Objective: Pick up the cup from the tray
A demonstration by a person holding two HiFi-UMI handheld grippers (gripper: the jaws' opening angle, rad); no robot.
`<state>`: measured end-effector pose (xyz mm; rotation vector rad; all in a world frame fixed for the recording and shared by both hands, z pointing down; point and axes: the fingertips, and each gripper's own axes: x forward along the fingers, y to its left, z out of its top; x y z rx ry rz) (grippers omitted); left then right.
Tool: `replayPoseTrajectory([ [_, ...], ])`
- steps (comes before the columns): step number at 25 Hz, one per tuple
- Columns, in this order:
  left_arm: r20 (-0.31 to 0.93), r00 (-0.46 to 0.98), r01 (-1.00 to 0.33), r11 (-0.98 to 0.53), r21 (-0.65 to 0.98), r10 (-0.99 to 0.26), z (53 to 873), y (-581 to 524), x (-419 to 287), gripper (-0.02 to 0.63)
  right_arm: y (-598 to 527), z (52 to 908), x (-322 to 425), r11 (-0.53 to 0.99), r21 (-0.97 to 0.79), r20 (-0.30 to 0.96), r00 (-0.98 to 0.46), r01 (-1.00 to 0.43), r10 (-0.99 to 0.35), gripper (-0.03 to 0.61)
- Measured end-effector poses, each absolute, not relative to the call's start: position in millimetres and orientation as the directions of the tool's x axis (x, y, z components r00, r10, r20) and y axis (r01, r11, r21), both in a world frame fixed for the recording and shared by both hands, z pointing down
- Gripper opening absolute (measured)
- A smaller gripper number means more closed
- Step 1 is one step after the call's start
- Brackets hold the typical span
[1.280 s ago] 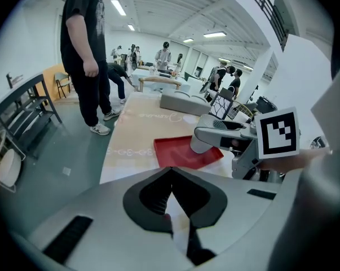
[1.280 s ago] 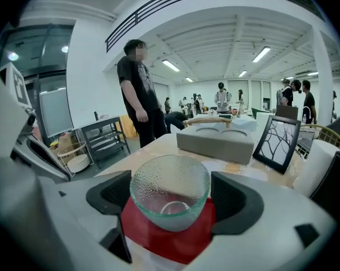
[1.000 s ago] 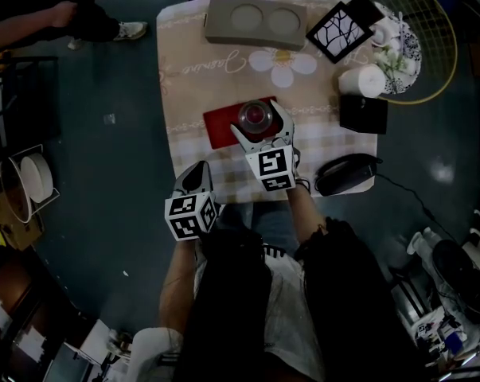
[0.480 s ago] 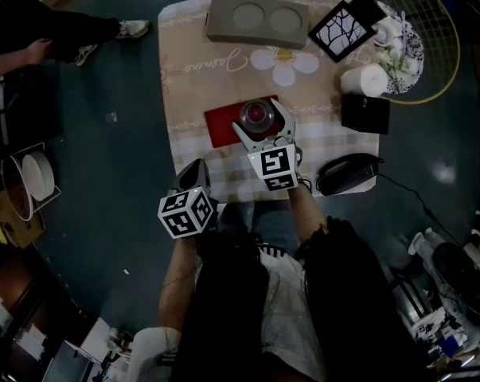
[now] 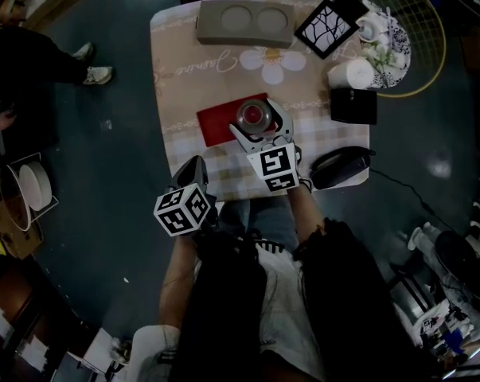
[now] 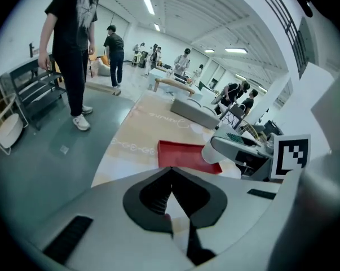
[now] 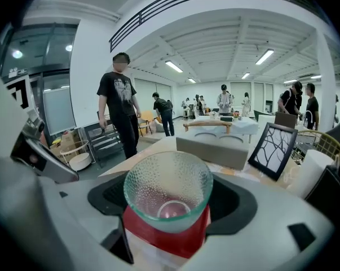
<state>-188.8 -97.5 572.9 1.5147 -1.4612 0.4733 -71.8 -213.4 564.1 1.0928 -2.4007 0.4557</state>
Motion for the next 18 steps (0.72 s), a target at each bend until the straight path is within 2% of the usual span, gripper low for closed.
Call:
replayPoseTrajectory([
  [7,0.775,0.230,-0.910,0.151,0.385,-0.588,563.9,-109.4,-181.2,0.006,-210.8,554.4,-48.4,0.582,-0.100,0.530,-0.538,-0.807,-0.655,0.403],
  [18,0.780,0.290,-0.933,0.019,0.360,-0.554,561.8,-109.4,-156.4,0.006,-208.4,549.2,4.6,0.483,-0.084,0.531,-0.449,-0.872,-0.719,0.403],
])
